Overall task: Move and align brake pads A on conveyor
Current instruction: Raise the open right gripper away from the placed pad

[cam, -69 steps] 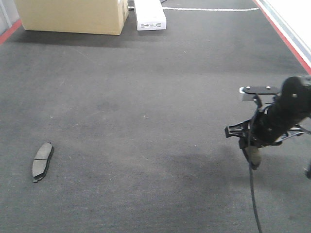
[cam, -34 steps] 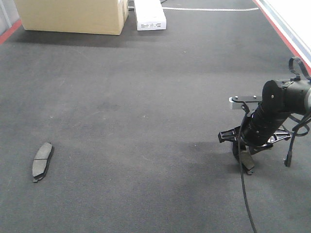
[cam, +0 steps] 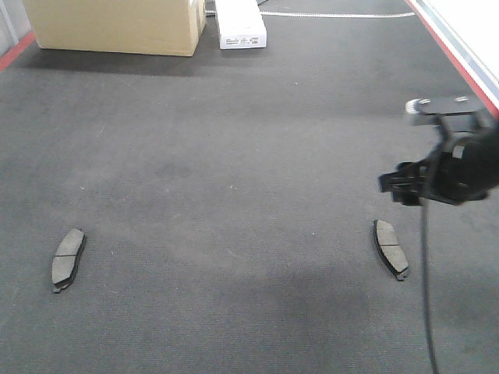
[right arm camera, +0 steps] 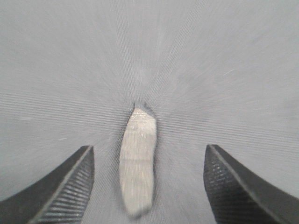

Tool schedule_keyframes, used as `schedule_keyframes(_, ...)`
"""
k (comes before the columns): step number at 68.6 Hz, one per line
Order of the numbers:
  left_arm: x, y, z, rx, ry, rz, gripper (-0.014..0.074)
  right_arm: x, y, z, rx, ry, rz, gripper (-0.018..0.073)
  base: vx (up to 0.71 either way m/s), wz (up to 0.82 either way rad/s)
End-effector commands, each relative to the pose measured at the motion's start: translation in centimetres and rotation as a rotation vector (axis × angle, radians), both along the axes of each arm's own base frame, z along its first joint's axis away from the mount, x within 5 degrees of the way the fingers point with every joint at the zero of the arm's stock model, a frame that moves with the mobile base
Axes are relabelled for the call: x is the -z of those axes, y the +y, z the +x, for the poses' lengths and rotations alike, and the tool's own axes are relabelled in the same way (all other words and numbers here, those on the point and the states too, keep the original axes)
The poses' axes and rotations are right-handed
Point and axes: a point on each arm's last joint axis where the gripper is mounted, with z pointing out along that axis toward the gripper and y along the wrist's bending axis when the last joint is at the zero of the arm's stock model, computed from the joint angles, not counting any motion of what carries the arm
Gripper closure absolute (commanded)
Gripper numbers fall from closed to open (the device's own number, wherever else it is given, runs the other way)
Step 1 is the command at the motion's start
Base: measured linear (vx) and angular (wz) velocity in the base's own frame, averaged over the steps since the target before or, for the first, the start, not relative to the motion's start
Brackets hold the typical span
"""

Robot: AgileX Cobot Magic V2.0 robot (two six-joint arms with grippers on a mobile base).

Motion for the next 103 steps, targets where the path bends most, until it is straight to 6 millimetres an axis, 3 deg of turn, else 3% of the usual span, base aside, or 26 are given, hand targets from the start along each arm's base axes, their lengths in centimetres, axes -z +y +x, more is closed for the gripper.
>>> schedule_keyframes(1, -1.4, -0.2, 0.1, 0.018, -0.078, 0.0, 0.0059, -3.2, -0.3, -2.4, -0.014, -0.19, 0.003, 0.0068, 0.0, 0.0)
schedule_keyframes(26, -1.4, -0.2, 0.1, 0.018, -0.078, 0.0, 0.0059, -6.1, -1.4, -13.8, -0.034, -0.505, 0.015, 0.0068, 0.0, 0.0)
schedule_keyframes(38, -1.4, -0.2, 0.1, 0.018, -0.078, 0.0, 0.0059, -6.2, -2.0, -19.0, -0.046, -0.662, 0.014, 0.0068, 0.0, 0.0)
schedule_keyframes(51, -1.4, -0.2, 0.1, 0.018, -0.078, 0.0, 0.0059, -5.0, -2.3, -22.8, -0.043, -0.779, 0.028, 0.0068, 0.0, 0.0)
schedule_keyframes(62, -1.4, -0.2, 0.1, 0.018, -0.078, 0.0, 0.0059, -3.7, -2.4, -24.0, -0.043, -0.853, 0.036, 0.0068, 0.0, 0.0)
schedule_keyframes(103, -1.4, -0.2, 0.1, 0.018, -0.078, 0.0, 0.0059, -3.9, -2.5, -24.2, -0.043, -0.881, 0.037, 0.0068, 0.0, 0.0)
